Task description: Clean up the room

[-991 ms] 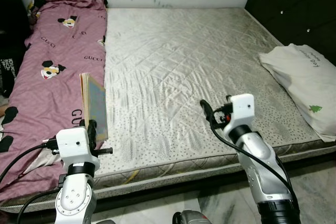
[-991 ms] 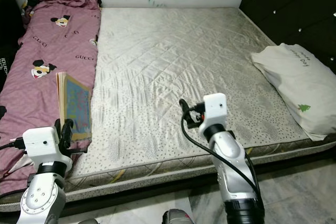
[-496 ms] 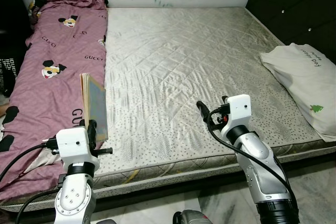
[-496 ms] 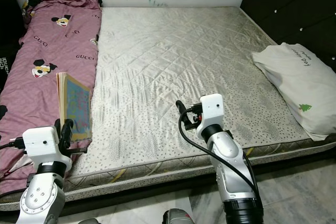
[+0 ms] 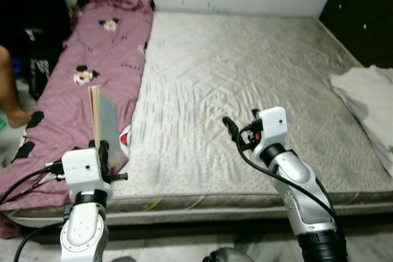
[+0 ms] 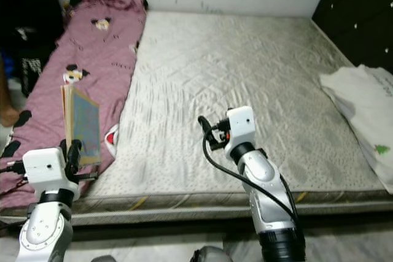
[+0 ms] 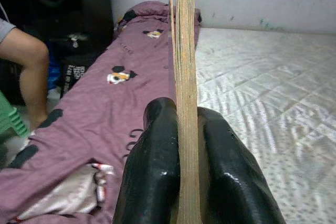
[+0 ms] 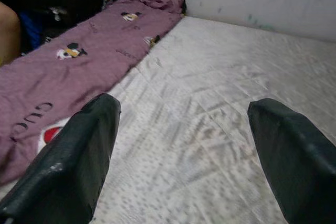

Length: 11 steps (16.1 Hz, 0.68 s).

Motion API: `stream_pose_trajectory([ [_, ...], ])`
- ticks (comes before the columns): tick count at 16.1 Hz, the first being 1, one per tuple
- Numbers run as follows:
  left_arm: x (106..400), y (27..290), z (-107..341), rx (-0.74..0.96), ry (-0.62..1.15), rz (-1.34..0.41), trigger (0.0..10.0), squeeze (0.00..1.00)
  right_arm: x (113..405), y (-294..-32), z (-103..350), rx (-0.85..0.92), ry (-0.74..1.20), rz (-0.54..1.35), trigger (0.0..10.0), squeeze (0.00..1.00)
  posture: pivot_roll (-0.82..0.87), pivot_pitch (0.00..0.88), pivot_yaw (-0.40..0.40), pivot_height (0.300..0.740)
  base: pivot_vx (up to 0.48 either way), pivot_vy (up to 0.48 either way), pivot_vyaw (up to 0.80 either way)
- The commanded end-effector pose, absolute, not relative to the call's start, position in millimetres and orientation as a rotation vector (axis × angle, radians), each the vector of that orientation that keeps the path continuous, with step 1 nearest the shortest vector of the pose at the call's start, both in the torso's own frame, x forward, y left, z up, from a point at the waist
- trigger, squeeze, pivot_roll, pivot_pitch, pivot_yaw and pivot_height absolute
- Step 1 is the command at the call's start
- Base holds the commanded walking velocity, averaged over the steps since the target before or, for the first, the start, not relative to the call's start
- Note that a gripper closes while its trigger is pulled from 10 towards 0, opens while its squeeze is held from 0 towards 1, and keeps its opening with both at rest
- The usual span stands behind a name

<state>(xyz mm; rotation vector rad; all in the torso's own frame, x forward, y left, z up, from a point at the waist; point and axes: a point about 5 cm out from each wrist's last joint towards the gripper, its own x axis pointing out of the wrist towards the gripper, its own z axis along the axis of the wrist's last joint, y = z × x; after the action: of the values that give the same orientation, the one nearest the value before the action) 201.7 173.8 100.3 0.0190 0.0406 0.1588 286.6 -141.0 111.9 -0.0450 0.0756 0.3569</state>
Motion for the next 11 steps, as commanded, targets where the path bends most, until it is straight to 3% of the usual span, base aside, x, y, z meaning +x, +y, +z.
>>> stream_pose_trajectory([
  [1,204.9,168.5,109.2,0.015,-0.003,0.131,10.0,0.0,287.0,-146.1,111.1,-0.049,0.08,0.338,10.0,0.0,-0.04,0.046,-0.056,0.74,0.0,-0.424,0.0],
  [11,208.5,166.3,109.5,0.015,-0.005,0.119,10.0,0.0,289.2,-146.2,111.2,-0.056,0.08,0.34,10.0,0.0,-0.05,0.04,-0.057,0.74,0.0,-0.415,0.0],
])
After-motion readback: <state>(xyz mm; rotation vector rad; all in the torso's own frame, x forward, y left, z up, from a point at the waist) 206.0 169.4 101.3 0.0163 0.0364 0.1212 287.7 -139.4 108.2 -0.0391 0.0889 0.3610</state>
